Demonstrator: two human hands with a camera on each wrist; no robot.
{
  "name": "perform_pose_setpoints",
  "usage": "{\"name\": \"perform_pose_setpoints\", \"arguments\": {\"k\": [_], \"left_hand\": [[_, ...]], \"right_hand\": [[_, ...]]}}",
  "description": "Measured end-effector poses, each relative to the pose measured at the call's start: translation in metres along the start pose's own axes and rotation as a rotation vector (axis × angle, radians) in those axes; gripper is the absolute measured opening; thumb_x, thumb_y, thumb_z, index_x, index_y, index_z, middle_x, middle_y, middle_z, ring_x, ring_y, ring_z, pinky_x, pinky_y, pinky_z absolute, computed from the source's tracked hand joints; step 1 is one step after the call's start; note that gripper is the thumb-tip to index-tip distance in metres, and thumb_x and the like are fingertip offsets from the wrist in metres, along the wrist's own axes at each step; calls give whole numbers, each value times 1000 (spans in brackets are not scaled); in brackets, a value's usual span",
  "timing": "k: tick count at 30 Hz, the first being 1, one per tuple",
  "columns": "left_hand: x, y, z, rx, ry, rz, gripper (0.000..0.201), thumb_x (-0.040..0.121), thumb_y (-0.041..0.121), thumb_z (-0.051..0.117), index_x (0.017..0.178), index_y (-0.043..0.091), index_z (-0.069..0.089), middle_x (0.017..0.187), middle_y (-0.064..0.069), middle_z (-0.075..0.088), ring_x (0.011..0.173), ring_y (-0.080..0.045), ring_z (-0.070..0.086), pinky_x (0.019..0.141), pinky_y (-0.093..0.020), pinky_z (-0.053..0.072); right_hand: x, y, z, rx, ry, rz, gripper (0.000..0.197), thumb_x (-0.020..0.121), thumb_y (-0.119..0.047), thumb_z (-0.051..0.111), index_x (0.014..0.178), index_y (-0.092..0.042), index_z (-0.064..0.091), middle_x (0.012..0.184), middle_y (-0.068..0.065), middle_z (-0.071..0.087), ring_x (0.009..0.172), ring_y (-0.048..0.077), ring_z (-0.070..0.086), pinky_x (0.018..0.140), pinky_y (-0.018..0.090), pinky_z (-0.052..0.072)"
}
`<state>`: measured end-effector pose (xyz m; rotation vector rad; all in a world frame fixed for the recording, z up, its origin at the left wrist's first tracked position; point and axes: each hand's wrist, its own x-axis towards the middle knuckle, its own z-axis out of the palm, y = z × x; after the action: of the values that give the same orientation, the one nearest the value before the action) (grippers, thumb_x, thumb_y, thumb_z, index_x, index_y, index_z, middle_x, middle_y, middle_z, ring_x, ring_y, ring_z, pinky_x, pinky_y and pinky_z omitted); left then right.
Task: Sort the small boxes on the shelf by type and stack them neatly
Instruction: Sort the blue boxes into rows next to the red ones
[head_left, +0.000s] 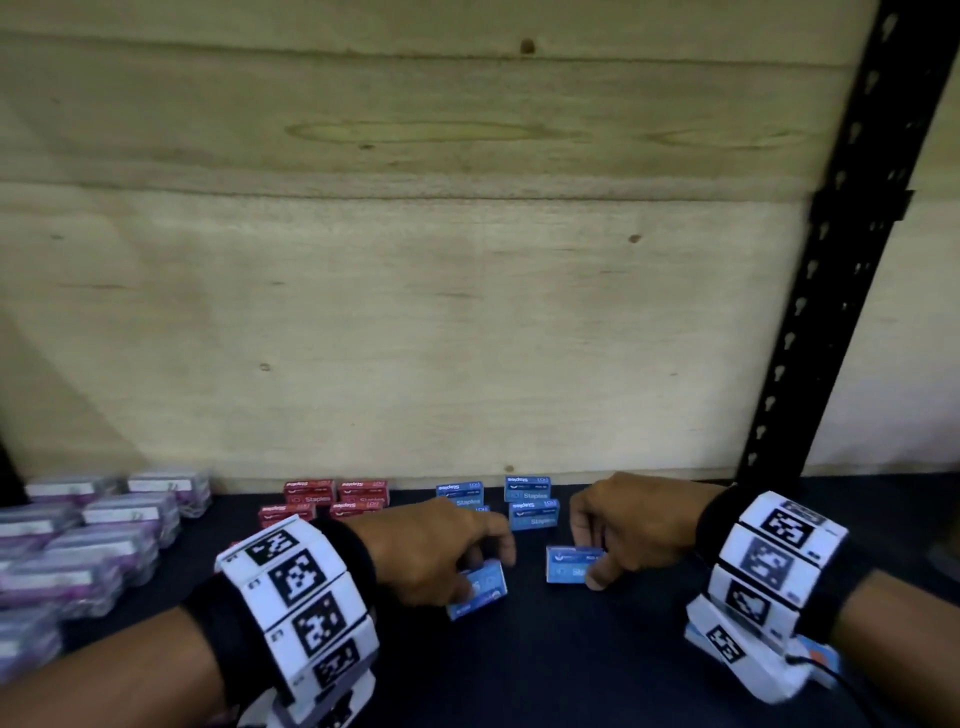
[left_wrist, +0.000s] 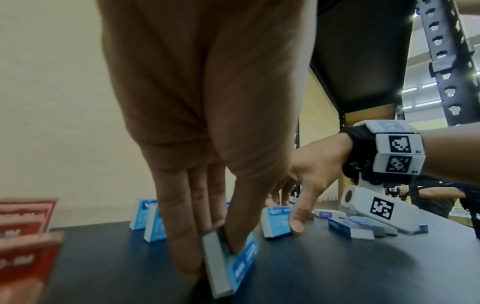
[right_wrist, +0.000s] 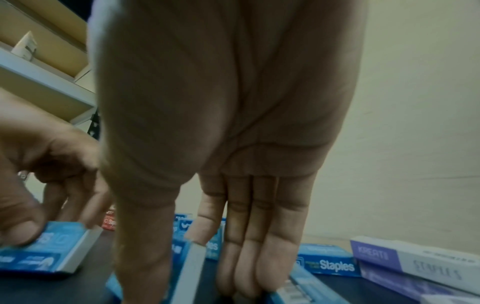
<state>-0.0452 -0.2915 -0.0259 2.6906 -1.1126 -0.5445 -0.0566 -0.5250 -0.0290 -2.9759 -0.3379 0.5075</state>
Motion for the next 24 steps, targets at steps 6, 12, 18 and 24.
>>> {"name": "perform_pose_setpoints", "arguments": {"k": [6,12,18,24], "left_hand": [[6,-6,-6,73,13,-10,40,93,12,62,127,32,58,111,5,61,92,-10,58,83,-24,49],[9,-10,-8,118,27,-21,49,91,12,61,132,37,50,110,2,60,88,-12,54,81,-27,48],[4,-2,-9,123,74,54,48,99,17,50,142,39,46,129,1,53,118,-16,51,100,-24,39],[6,0,-5,-58,164,69,25,97,16,55,118,29,49,104,6,58,80,-7,53,71,-18,44]], "right_hand": [[2,-6,-2,-21,45,1,24,82,-39,76,95,-31,59,92,-11,62,84,12,60,73,26,48],[5,-9,-4,-55,63,10,22,84,-40,74,93,-32,56,95,-10,61,68,3,52,61,23,39],[4,-13,-7,-76,8,40,28,83,-40,75,104,-31,59,105,-7,63,81,11,57,70,26,43],[3,-13,-9,-82,-17,40,30,84,-36,75,108,-30,60,105,-8,63,82,9,56,68,24,41]]}}
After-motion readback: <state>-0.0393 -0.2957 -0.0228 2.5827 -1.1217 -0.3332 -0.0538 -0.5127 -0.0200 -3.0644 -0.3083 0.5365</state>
